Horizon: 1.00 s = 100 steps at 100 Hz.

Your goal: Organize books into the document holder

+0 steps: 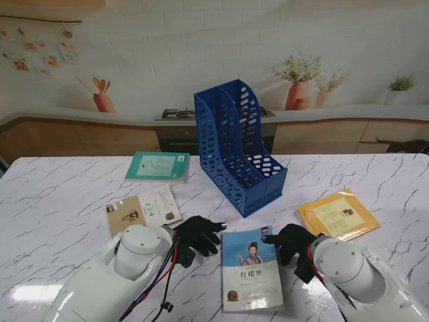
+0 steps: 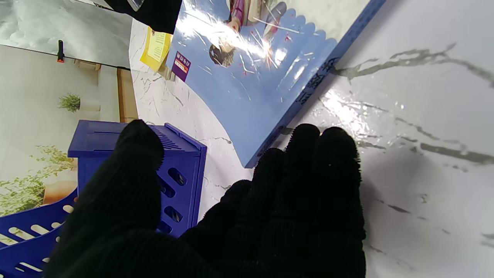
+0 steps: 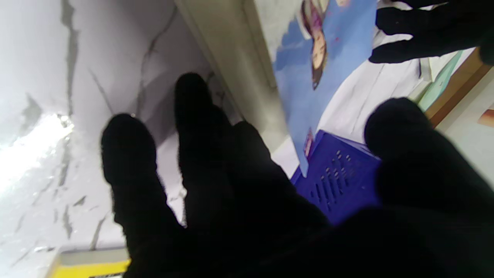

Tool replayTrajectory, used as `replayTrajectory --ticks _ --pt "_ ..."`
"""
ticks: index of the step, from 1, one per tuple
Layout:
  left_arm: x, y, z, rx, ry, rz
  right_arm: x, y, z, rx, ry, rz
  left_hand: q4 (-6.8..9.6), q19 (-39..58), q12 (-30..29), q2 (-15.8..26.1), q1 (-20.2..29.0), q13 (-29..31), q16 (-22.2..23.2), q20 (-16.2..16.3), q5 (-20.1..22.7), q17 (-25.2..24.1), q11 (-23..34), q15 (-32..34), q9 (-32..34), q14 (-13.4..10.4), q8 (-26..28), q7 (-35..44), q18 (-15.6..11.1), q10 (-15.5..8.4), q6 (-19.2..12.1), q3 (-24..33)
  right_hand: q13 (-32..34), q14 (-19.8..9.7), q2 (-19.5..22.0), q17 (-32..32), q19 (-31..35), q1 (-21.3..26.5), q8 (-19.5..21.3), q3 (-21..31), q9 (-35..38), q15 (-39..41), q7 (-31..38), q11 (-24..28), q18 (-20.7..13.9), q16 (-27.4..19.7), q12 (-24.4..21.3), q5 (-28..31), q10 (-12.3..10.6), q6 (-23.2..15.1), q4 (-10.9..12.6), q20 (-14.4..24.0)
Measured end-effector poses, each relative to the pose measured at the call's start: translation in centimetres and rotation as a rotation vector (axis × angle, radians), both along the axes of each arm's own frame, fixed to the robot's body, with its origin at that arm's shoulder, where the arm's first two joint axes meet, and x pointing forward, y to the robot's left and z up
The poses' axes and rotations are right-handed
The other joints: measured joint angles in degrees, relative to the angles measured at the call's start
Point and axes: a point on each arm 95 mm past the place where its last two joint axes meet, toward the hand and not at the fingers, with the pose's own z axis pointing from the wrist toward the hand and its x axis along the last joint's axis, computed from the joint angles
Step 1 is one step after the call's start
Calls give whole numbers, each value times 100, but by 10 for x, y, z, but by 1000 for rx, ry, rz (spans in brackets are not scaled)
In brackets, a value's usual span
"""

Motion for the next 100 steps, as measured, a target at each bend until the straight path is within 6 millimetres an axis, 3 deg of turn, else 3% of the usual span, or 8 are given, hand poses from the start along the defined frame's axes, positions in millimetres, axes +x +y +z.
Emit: replayTrajectory --ticks 25,36,46,65,100 --pt "-1 -2 -2 -35 30 7 0 4 0 13 1 14 0 0 53 0 0 0 -5 -63 -111 128 78 -23 -72 -1 6 -84 -10 135 82 72 -1 12 -130 0 -61 1 -2 296 -13 -2 -2 7 0 -73 0 -44 159 325 0 -147" --pt "-1 0 -3 -74 57 15 0 6 0 21 1 23 0 0 87 0 0 -2 -5 -65 -122 96 102 -25 -138 1 6 -91 -17 391 149 73 -3 48 -134 0 -76 1 -2 361 -57 -3 -2 24 0 -78 17 -72 305 472 0 -150" --pt "-1 1 -5 -107 75 32 1 8 0 23 1 29 0 0 87 1 0 -4 -5 -66 -148 124 99 -25 -169 4 6 -93 -18 473 166 222 -3 110 -152 0 -134 1 0 442 -59 -5 33 29 0 -136 58 -75 445 593 0 -155" --pt "-1 2 -8 -170 73 67 3 9 0 27 3 35 0 0 124 1 0 5 69 -24 -198 137 102 -59 -265 69 6 -95 59 721 172 492 9 132 -196 -10 -197 1 11 536 -60 -53 69 34 0 -142 65 -83 526 678 0 -205" --pt "-3 6 -14 -262 108 115 4 12 -1 33 -4 35 0 74 66 1 0 200 618 303 -279 133 -83 166 -494 -81 105 -106 58 731 163 654 35 244 -196 -14 -225 12 92 538 -61 -44 177 27 0 -194 66 -51 532 680 0 -262"
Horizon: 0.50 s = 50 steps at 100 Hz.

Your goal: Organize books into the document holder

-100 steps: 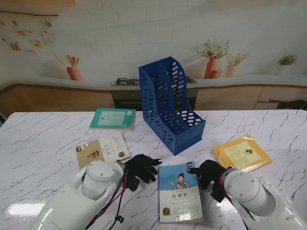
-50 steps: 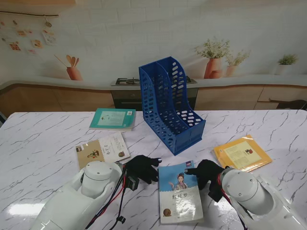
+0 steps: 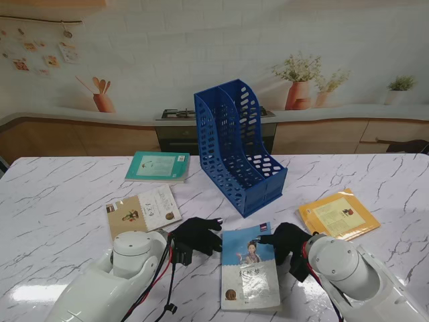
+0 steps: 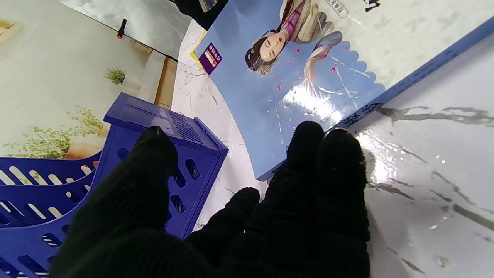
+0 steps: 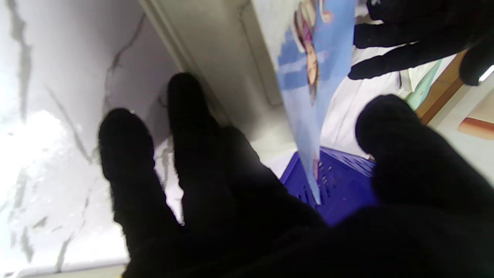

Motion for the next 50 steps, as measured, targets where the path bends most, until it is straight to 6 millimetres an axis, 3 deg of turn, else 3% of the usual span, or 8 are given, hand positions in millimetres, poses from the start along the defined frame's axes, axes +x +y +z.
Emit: replayTrajectory --ticks 25,39,50 --pt "-3 1 -1 -25 27 -23 1 1 0 1 1 4 0 107 8 0 0 -115 40 69 0 -172 -133 -248 -1 -62 0 -10 -137 -60 -32 33 0 58 -13 0 -53 11 3 24 0 39 13 1 0 0 0 0 4 -15 0 -12" --pt "-6 -1 1 -25 21 -32 1 1 0 1 0 4 0 -315 -24 0 0 -428 -58 24 -57 -731 -395 -203 -68 13 -18 -182 -141 -61 -18 -32 0 72 -66 -1 -55 66 3 113 0 66 38 14 0 0 0 2 4 -19 0 -79" --pt "-6 -2 3 -36 18 -32 1 1 0 1 -1 3 0 -535 -59 0 2 -430 -144 2 -59 -1101 -451 -200 -83 18 -19 -205 50 -61 -17 -33 0 80 -79 -1 -56 66 4 114 0 81 59 31 0 0 2 2 7 -19 0 -94"
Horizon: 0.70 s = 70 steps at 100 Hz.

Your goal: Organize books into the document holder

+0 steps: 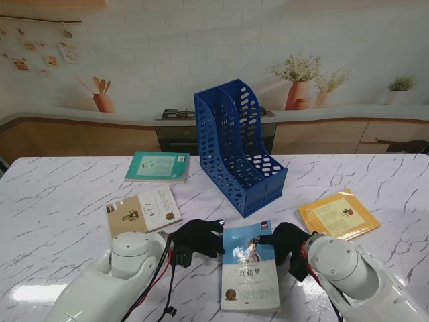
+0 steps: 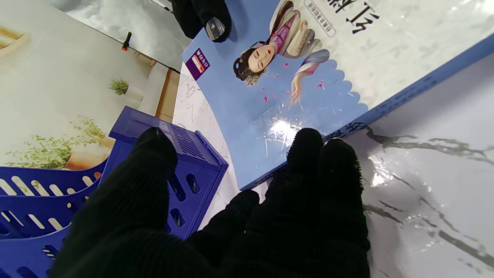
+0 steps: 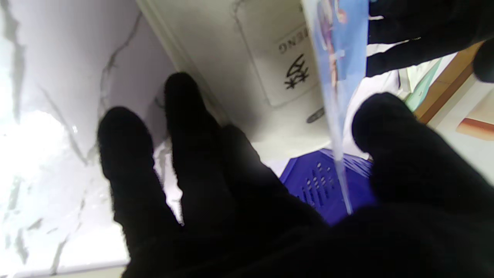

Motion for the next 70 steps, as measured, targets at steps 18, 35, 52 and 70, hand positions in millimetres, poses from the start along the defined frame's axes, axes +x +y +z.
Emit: replayTrajectory --ticks 18,35,52,70 --pt "0 1 -4 -68 36 16 0 0 0 2 0 -1 0 -54 105 -44 138 -12 12 77 -108 -209 17 9 -220 -63 -1 -2 41 0 -101 61 0 12 -4 -7 -61 1 1 140 -1 1 6 15 0 0 2 2 32 0 0 -33" --pt "0 0 -6 -80 20 -21 0 0 0 4 -1 -4 0 534 656 -159 234 -2 711 538 -65 -84 371 612 -233 -345 205 4 -32 -502 -383 253 0 52 -57 -29 -72 4 1 161 -1 46 25 44 0 0 34 5 73 -2 0 -34" --pt "0 -3 -7 -58 -2 -64 0 1 -1 7 0 -4 2 1086 1114 -357 363 6 1517 910 496 62 1016 1502 399 -315 936 919 -374 -1350 -1001 650 -22 72 -58 -79 -84 5 1 162 -12 59 26 45 0 0 54 6 -1 -148 0 -42" --pt "-1 -8 -6 -3 -43 -106 0 2 -1 12 4 -4 4 1389 2109 -876 737 140 1793 932 127 445 1121 1550 768 -490 1550 3110 -539 -1708 -1224 935 -121 72 -58 -138 -132 7 -1 162 -78 62 15 44 0 0 69 -38 -203 -368 0 -45"
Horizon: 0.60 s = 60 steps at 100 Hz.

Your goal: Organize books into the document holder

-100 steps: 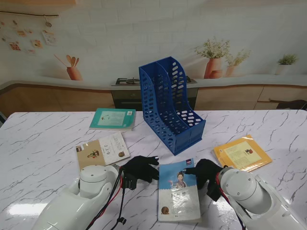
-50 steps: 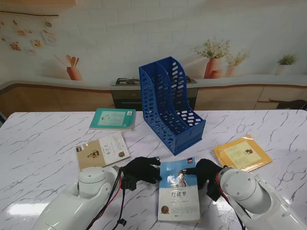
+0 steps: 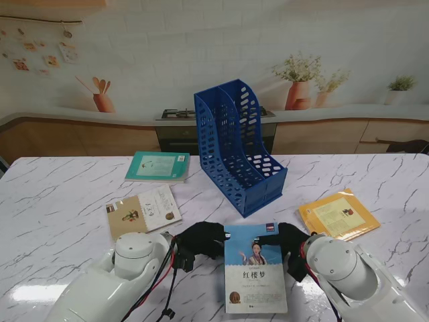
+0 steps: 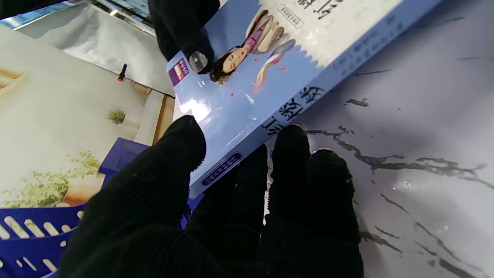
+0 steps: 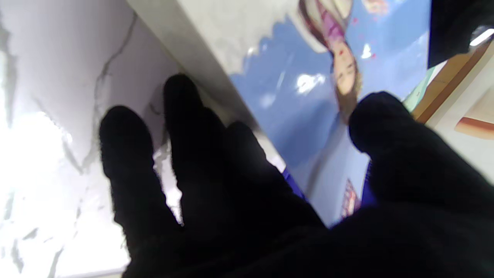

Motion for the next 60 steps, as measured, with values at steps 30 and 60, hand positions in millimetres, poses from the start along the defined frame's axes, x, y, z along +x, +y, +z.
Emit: replayTrajectory --ticks 30,60 --pt "2 -10 0 62 -39 -17 -1 4 -1 15 5 1 -83 399 105 -648 358 469 -113 -199 -12 772 -642 -49 723 -130 241 2603 -203 -59 -138 55 -106 -48 0 -111 -1 3 -5 0 -69 -110 -29 -33 0 -84 2 -30 -227 -194 0 -1" --pt "0 -12 -5 88 -120 20 -8 0 3 -48 -33 35 -152 571 189 -1406 -18 1654 -601 -1601 75 1844 -1391 -194 1832 -567 1073 3072 -418 -363 -314 1476 -498 -568 147 -473 281 3 176 -389 -567 -16 -95 -533 0 267 -161 -394 -960 -967 0 426"
